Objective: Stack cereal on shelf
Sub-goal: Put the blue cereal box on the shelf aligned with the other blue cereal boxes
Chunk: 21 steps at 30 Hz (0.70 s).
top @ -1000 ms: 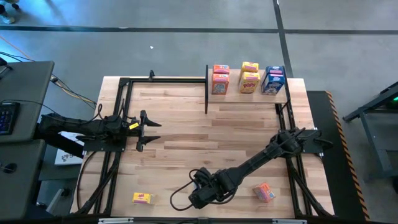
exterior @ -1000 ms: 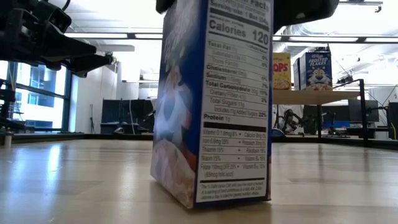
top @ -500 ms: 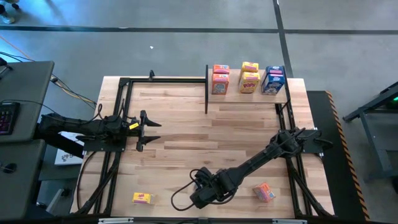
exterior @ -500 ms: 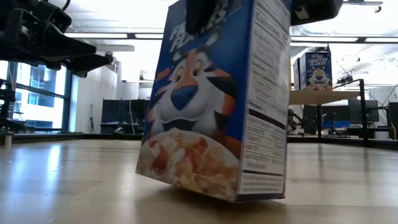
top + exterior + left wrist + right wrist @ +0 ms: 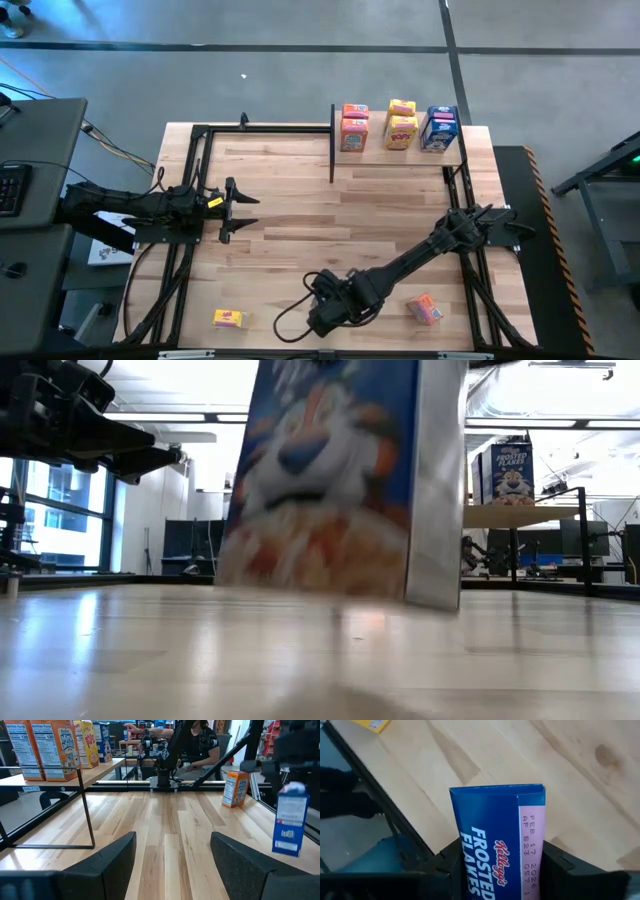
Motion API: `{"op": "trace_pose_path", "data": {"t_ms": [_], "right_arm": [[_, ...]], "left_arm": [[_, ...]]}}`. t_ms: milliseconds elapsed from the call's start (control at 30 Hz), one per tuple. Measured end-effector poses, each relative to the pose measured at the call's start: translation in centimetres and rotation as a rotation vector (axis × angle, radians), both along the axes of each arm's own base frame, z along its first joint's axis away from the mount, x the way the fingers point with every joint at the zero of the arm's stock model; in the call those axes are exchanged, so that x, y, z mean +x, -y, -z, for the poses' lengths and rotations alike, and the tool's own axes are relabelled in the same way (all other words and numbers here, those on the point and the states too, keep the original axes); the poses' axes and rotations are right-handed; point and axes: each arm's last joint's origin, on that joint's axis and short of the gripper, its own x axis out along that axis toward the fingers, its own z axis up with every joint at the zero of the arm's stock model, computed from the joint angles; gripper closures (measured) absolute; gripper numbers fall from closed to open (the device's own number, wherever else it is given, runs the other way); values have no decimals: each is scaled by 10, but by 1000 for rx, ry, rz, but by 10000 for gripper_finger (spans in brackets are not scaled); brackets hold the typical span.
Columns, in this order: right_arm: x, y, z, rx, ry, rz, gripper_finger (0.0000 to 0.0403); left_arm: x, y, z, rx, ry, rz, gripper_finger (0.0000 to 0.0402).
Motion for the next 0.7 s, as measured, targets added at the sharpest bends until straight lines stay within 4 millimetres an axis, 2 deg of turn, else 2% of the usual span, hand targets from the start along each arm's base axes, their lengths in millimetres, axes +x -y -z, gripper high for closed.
{"op": "trace_pose_path", "data": {"t_ms": [433,700], "right_arm": [[-15,21,-59,-159,-82,-250,246],[-34,34,-74,-226,-186,-391,247]], "left_arm": [[0,0,-1,-15,15,-4,156],[-1,-7,-17,-1,66,-205,156]]}}
